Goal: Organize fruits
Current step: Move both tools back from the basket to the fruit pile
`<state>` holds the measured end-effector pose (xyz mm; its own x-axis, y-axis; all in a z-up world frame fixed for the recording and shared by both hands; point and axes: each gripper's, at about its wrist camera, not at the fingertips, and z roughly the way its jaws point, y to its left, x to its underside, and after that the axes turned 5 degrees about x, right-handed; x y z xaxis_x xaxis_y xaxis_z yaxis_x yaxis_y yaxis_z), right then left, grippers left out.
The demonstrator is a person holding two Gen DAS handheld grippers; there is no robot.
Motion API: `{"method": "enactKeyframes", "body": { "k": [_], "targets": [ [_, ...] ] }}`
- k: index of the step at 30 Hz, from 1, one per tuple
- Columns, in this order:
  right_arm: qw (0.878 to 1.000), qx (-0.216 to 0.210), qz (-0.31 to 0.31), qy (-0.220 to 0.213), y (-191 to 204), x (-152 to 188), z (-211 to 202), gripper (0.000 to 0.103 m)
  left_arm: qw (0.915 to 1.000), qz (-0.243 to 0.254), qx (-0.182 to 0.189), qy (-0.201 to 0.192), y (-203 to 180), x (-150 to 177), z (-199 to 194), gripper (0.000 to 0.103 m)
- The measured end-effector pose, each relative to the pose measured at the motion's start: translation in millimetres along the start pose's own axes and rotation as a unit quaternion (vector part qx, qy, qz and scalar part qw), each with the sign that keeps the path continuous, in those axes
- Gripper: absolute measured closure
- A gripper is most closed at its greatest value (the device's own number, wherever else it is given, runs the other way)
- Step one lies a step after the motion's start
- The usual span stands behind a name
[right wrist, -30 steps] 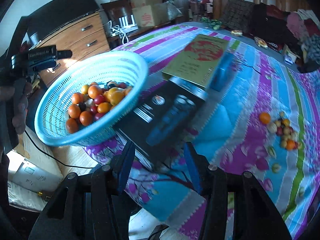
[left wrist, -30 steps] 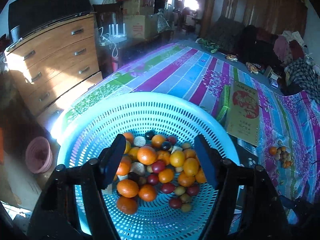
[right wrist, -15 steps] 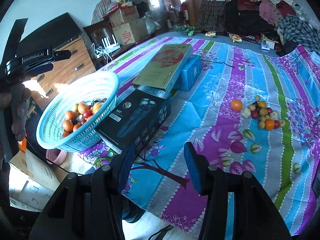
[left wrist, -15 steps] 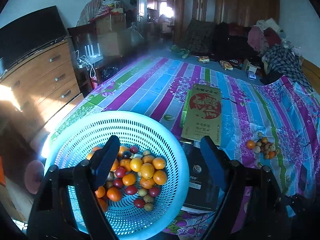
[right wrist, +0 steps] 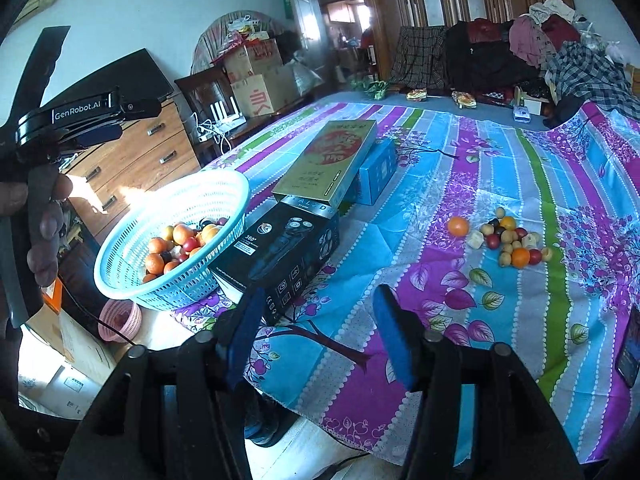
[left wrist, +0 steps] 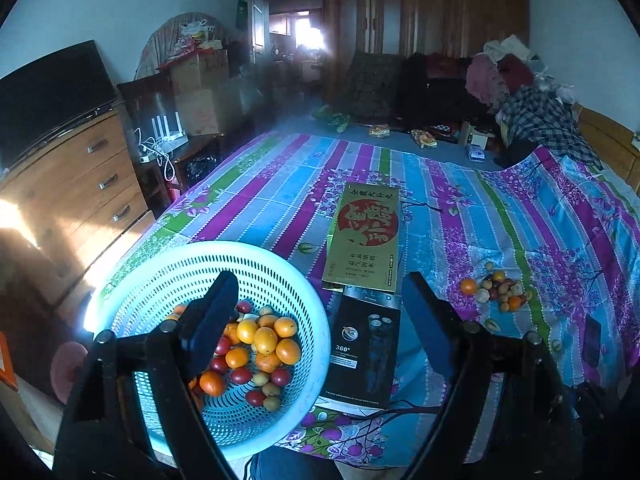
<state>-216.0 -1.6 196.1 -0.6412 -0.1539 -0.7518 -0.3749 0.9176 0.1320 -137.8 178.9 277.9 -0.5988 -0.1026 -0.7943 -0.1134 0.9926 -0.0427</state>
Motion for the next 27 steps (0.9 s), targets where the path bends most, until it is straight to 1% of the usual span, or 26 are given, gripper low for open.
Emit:
{"method": "enactKeyframes", "body": {
  "k": [5,7,8,16,22,27],
  "targets": [
    [1.0,0.003,0.005,-0.002,-3.8,4.3,-4.0,0.032,1.0,0.006,0.004,0.005,-5.8,4.3,0.9,0.018],
    [1.0,0.004,0.007,0.002,-5.0,6.5,-2.4,0.025,0.9999,0.006,0.006,0.013,-6.7,7.4,6.6,0.018],
    [1.0,0.006,0.008,0.003,-5.3,7.7,-1.0,0.024,0.9998,0.006,0.007,0.017,-7.6,9.2,8.6,0.018],
    [0.999,0.014,0.02,0.024,-17.9,12.8,17.8,0.023,0.9987,0.02,0.022,0.043,-26.7,13.4,34.5,0.018],
    [0.998,0.025,0.038,0.042,-35.4,17.8,31.2,0.023,0.9968,0.031,0.042,0.06,-46.0,16.4,53.0,0.018],
    [0.997,0.033,0.05,0.051,-50.1,22.0,39.5,0.023,0.9934,0.054,0.066,0.077,-71.9,19.9,66.8,0.018]
  ]
}}
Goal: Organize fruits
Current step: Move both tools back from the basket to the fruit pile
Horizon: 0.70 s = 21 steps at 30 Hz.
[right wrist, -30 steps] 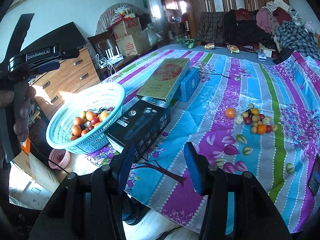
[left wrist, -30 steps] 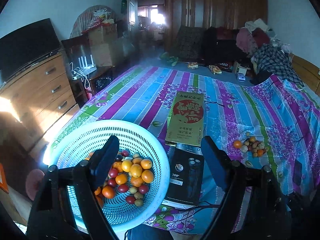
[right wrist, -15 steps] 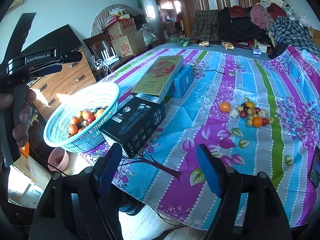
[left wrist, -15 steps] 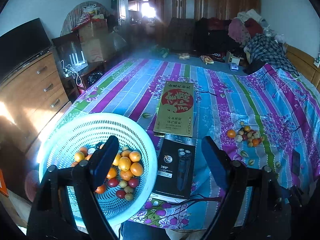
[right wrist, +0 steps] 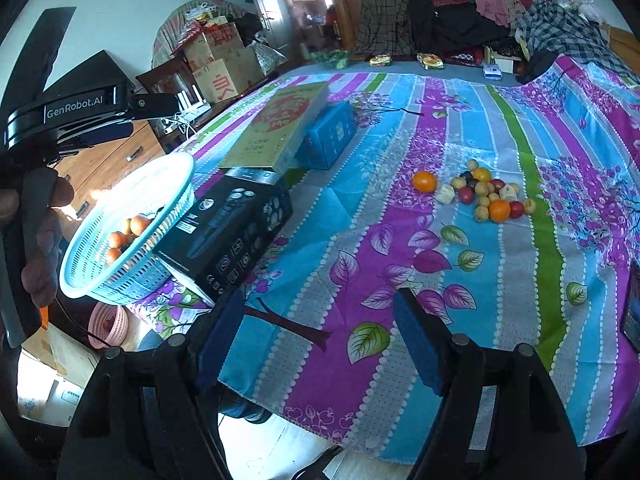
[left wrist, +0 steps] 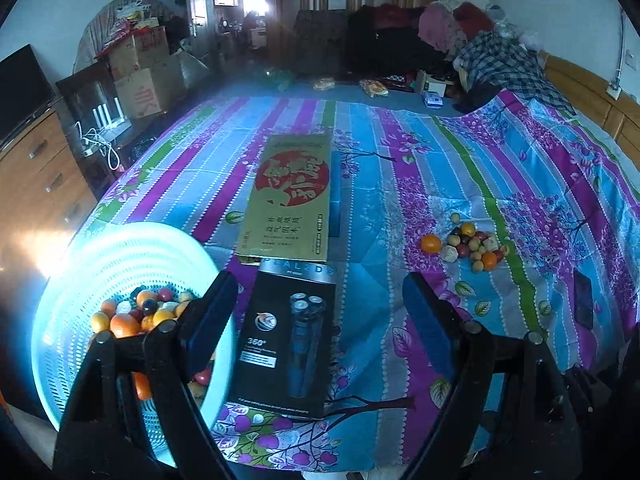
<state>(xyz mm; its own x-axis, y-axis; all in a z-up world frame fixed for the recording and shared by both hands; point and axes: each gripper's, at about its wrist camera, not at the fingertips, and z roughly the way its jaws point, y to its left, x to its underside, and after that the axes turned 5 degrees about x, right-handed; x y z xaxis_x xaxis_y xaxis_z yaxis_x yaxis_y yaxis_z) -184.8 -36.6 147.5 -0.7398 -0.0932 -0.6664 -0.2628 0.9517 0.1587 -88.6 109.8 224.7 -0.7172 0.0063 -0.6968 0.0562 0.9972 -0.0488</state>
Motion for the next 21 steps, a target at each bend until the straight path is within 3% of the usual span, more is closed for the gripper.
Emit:
{"method": "enactKeyframes", "body": {
  "k": [9,16,20,21],
  "targets": [
    [0.999,0.022,0.04,0.012,-45.9,-0.7,21.9,0.023,0.9972,0.051,0.04,0.037,-47.5,-3.4,45.6,0.018],
    [0.994,0.061,0.083,0.028,-106.7,5.2,43.1,0.023,0.9885,0.071,0.099,0.089,-86.3,-3.0,124.9,0.018],
    [0.99,0.085,0.108,0.04,-143.4,11.1,54.0,0.023,0.9822,0.084,0.135,0.1,-105.9,1.5,167.5,0.019],
    [0.989,0.09,0.114,0.041,-151.8,12.8,55.7,0.023,0.9815,0.085,0.137,0.103,-108.4,2.6,178.1,0.025]
  ]
}}
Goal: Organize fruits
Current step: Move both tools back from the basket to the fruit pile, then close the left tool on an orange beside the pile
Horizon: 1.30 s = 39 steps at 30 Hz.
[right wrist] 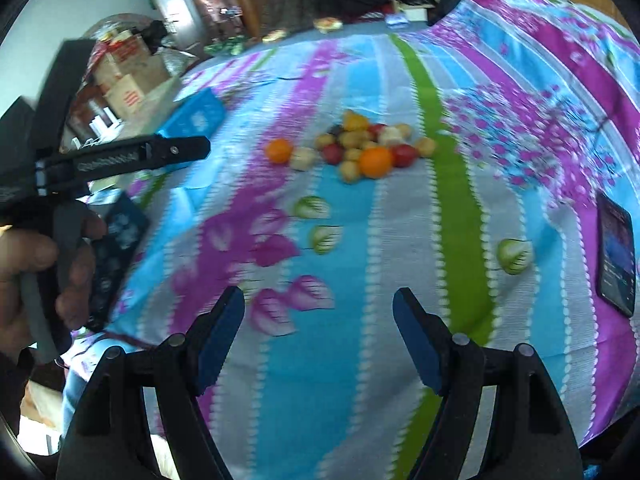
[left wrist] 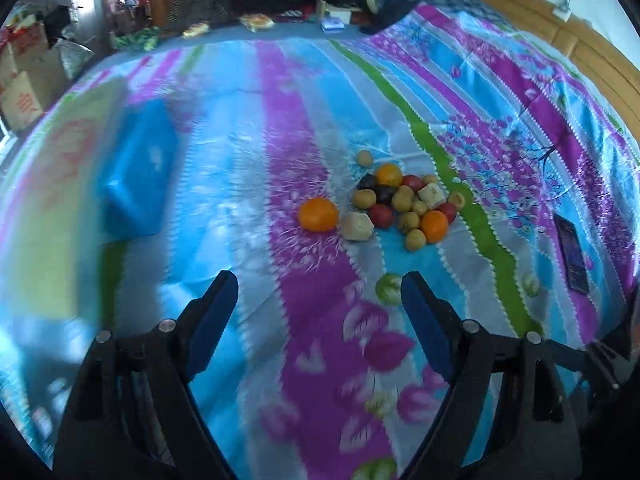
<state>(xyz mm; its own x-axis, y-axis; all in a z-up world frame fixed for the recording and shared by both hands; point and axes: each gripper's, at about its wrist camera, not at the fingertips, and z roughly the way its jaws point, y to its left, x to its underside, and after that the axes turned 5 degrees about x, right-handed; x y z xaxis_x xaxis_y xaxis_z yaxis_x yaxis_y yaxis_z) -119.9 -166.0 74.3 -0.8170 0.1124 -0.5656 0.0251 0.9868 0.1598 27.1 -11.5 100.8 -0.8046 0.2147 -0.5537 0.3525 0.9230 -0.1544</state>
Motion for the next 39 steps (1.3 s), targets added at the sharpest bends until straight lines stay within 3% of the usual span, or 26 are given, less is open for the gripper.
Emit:
{"method": "enactKeyframes", "body": {
  "k": [3,5,14,27,28,30,31,33,39],
  "targets": [
    [1.0,0.012,0.009,0.003,-17.3,-0.8,8.4,0.023,0.9997,0.01,-0.004,0.021,3.2,-6.4,35.0,0.051],
    [1.0,0.016,0.013,0.007,-25.4,-1.1,14.6,0.023,0.9993,0.015,-0.016,0.03,7.3,-11.8,51.9,0.058],
    [0.999,0.026,0.028,0.023,-46.3,-8.0,46.4,0.023,0.9987,0.026,0.006,0.043,19.3,-12.2,95.1,0.057],
    [0.999,0.035,0.027,0.013,-59.9,-24.6,61.2,0.023,0.9994,0.007,0.032,0.008,24.0,-33.3,115.8,0.053],
    [0.999,0.033,0.026,0.013,-60.9,-25.4,63.0,0.023,0.9994,0.005,0.033,0.006,24.2,-34.1,115.9,0.054],
    [0.999,0.026,0.026,0.012,-62.2,-27.4,66.2,0.028,0.999,0.0,0.045,0.001,25.3,-36.2,114.9,0.067],
    [0.999,0.02,0.026,0.01,-63.0,-30.4,69.0,0.035,0.999,-0.003,0.045,-0.001,25.7,-36.7,114.0,0.067],
    [1.0,0.004,0.029,0.008,-63.9,-37.5,74.8,0.04,0.9992,-0.005,0.038,-0.01,24.9,-36.5,109.3,0.067],
    [0.999,-0.039,0.026,-0.016,-58.5,-70.3,97.5,0.042,0.9991,-0.012,0.032,-0.024,25.9,-21.6,86.2,0.067]
  ]
}}
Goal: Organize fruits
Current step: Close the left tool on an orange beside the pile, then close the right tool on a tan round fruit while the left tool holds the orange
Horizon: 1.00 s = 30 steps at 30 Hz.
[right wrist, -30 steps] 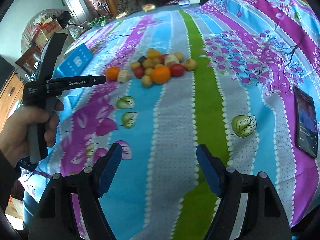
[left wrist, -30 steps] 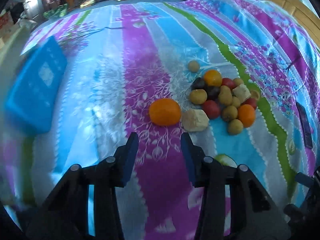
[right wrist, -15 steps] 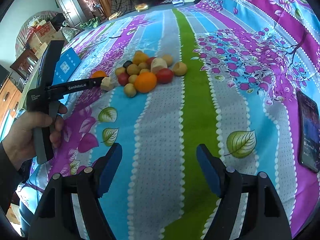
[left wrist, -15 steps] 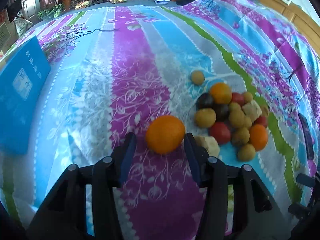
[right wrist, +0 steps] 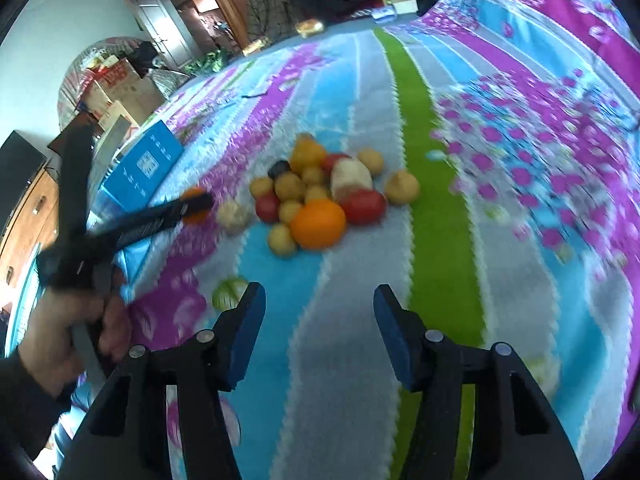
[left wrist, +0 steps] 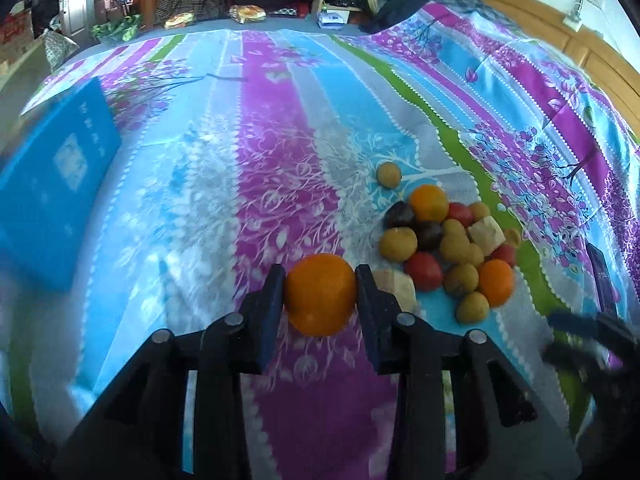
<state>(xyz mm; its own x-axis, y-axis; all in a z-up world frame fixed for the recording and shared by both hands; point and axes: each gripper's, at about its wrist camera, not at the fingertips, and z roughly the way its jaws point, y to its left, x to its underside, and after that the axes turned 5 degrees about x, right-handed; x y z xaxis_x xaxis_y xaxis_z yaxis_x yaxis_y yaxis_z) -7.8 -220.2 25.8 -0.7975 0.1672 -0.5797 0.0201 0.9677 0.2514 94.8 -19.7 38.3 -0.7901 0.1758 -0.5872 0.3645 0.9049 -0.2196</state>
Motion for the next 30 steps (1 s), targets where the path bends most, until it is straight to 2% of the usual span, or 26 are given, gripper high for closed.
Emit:
{"method": "enactKeyframes", "body": {
  "k": [3,7,14,19,23,30],
  "targets": [
    [1.0,-0.008,0.0,0.003,4.3,-9.9,11.8,0.046,0.9997,-0.021,-0.014,-0.006,7.2,9.2,-16.2,0.067],
    [0.998,-0.054,-0.004,0.016,19.8,-9.1,20.3,0.048,0.9982,-0.046,-0.033,-0.016,17.5,18.9,-30.0,0.067],
    [0.999,-0.012,-0.025,0.025,36.5,-12.6,54.4,0.054,0.9983,-0.04,-0.038,-0.015,13.6,22.4,-32.2,0.067],
    [0.999,0.022,-0.039,0.019,41.6,-21.5,66.9,0.064,0.9968,-0.014,-0.078,-0.015,7.3,22.8,-32.5,0.067],
    [0.997,0.05,-0.055,0.014,45.1,-20.4,69.5,0.066,0.9959,-0.022,-0.087,-0.013,12.2,20.6,-29.4,0.067],
    [0.997,0.057,-0.055,0.011,43.8,-19.2,67.6,0.069,0.9949,-0.027,-0.096,-0.017,14.0,18.9,-31.2,0.067]
  ]
}}
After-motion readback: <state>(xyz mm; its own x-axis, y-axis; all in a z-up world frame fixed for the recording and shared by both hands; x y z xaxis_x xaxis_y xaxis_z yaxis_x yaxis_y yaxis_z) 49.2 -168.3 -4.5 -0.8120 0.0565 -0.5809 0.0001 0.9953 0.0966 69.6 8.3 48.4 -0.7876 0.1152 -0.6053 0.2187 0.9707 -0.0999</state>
